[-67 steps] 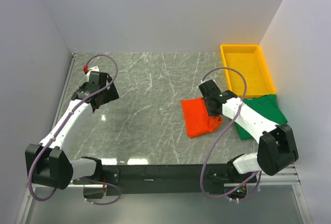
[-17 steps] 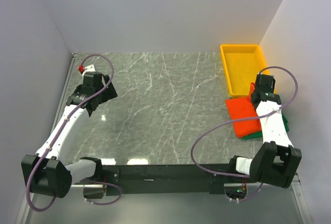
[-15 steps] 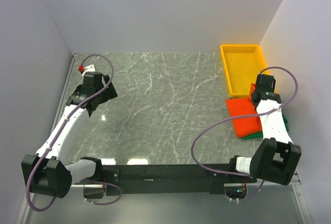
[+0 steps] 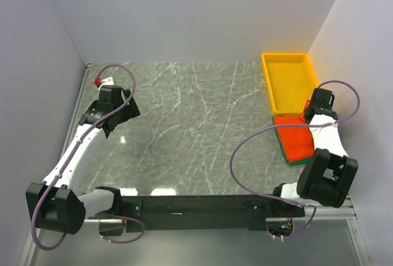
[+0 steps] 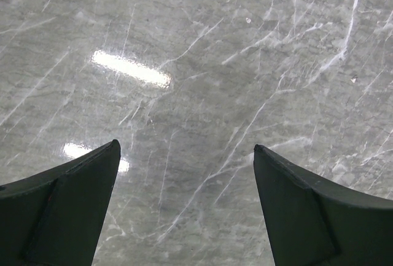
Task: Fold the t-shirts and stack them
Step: Neatly place the folded tshirt to the piles
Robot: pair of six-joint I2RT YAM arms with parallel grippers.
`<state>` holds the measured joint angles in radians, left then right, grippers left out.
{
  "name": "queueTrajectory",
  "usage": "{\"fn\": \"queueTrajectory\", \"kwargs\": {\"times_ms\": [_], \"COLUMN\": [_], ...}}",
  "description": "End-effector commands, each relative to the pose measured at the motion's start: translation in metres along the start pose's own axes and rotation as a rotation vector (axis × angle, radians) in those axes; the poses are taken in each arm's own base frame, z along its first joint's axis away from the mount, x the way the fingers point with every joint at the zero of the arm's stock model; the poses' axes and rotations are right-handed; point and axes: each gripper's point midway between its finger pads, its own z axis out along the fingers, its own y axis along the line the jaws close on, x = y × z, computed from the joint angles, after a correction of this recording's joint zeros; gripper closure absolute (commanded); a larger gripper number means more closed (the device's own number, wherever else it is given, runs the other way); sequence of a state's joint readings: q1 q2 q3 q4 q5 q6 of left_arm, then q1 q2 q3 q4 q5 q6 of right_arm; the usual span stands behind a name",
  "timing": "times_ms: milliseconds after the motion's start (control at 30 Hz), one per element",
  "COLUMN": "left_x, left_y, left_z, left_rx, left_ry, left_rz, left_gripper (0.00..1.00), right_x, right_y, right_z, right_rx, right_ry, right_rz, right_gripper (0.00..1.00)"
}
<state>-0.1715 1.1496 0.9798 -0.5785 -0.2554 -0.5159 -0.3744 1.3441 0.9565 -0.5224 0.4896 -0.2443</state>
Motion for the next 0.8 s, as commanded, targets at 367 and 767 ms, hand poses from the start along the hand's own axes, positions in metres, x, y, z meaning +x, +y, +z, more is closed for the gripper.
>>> {"fn": "queueTrajectory", "kwargs": {"times_ms": [367,767], "left_x": [-0.004,-0.006], "left_y": [-0.005,-0.004], "left_z": [0.007,0.004], "left_rx": [0.03,0.032], "left_ry": [0.002,-0.012], "left_rz": [-0.004,-0.006], "left_gripper": [0.05,0.06], "right_x": [-0.01,-0.045], "right_y": [-0.043,-0.079], "right_z": [0.009,-0.04], "right_rx": [0.26,0.317], "right_ry": [-0.008,-0.163], "right_rz": [0.13,0.369], "right_gripper": [0.36,0.33]}}
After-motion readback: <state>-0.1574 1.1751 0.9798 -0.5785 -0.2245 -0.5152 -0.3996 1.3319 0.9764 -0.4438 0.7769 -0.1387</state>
